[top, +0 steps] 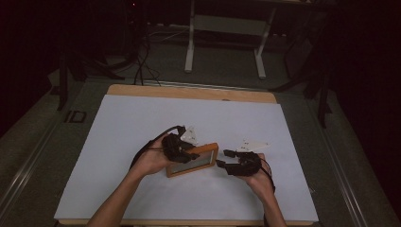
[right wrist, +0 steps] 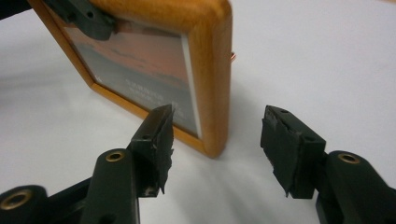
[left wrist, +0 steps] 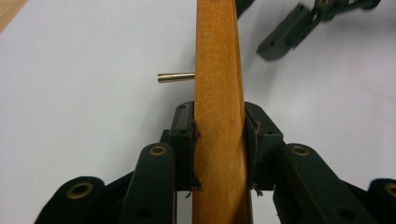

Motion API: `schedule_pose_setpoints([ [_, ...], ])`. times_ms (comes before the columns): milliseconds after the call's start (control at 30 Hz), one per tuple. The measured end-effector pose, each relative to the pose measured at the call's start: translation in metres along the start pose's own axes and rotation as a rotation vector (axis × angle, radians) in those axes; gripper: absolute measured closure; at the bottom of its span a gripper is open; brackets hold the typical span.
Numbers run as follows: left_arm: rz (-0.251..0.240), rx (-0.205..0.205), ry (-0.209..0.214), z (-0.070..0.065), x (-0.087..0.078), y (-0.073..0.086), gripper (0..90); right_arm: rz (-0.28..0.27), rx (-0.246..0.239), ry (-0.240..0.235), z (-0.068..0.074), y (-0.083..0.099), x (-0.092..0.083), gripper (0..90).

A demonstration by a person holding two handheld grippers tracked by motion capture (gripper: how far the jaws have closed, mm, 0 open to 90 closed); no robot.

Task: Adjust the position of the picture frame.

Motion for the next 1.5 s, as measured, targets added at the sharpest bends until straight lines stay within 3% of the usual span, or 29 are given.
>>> schedule_pose_setpoints([
  [200,-0.016,0.006,-0.002,-0.001,0.001,-0.003,68.9,0.018,-0.003,-0.031,0.002,0.004,0.01,38.9],
  [400,-0.074,-0.012,0.009,0.0,-0.009,-0.01,68.9,0.029,0.003,-0.031,0.001,0.007,0.013,33.9],
  [733,-0.204,-0.025,0.026,-0.002,-0.034,-0.029,68.9,0.013,0.069,-0.116,0.005,0.01,0.021,32.7],
  [1033,-0.245,-0.048,-0.002,0.002,-0.037,-0.032,68.9,-0.045,0.165,-0.192,0.007,0.005,0.023,40.6],
  [1267,-0.275,-0.066,-0.001,0.002,-0.034,-0.033,68.9,-0.058,0.16,-0.18,0.012,0.002,0.026,39.8],
  [1500,-0.309,-0.091,0.02,0.002,-0.035,-0.033,69.0,-0.153,0.215,-0.158,0.004,-0.004,0.02,39.8],
])
Point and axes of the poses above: each handheld gripper's, and its own axes: x roughly forward along the jaws, y roughly out of its underside, z roughly to its left, the point moved 7 cm from there along x, roughly forward along the jaws
